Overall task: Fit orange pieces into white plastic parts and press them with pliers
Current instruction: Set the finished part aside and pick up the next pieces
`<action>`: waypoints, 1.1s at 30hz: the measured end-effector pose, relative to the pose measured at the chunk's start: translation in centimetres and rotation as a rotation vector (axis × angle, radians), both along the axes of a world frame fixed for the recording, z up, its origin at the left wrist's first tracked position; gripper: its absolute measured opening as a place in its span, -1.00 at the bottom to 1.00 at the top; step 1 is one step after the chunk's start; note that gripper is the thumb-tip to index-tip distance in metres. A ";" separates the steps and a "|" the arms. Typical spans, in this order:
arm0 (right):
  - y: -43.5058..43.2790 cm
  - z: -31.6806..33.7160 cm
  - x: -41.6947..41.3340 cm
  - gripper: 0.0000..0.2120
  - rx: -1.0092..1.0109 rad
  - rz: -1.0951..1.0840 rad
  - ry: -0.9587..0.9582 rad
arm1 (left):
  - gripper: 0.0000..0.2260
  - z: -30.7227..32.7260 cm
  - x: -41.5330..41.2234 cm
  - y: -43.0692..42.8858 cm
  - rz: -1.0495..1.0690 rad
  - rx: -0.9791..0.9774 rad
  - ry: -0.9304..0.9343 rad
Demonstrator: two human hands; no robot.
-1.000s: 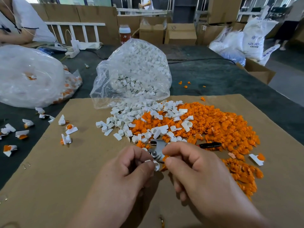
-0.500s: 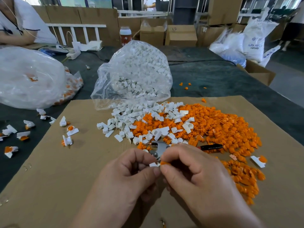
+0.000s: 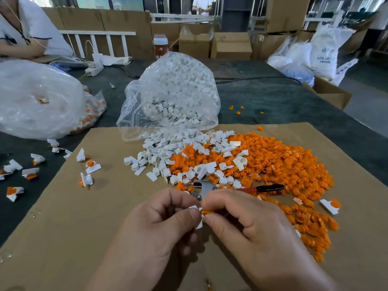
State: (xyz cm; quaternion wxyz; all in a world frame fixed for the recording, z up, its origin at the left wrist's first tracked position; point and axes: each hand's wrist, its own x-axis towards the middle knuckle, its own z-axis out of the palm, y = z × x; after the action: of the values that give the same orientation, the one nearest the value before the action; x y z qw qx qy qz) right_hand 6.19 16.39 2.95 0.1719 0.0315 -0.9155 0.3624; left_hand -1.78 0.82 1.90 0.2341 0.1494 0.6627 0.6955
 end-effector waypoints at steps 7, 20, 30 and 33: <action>-0.1 0.2 0.3 -0.86 -0.231 -0.067 -0.006 | -0.81 0.7 0.1 -0.2 -0.110 0.062 -0.150; 0.1 -1.1 0.2 -0.76 -0.712 -0.040 -0.019 | -0.80 0.4 0.5 0.2 0.039 0.160 -0.153; -0.5 -0.1 0.1 -0.91 -0.039 -0.033 0.139 | -0.74 0.4 0.6 0.0 0.047 0.112 -0.016; -0.5 -0.1 0.1 -0.92 -0.031 -0.032 0.143 | -0.76 0.5 0.6 0.0 0.051 0.115 -0.006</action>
State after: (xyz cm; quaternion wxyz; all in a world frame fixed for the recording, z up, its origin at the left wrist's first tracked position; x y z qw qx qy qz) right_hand 6.30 15.91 2.87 0.2428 0.0401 -0.8955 0.3708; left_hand -1.16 0.82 2.36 0.2093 0.1439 0.6245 0.7386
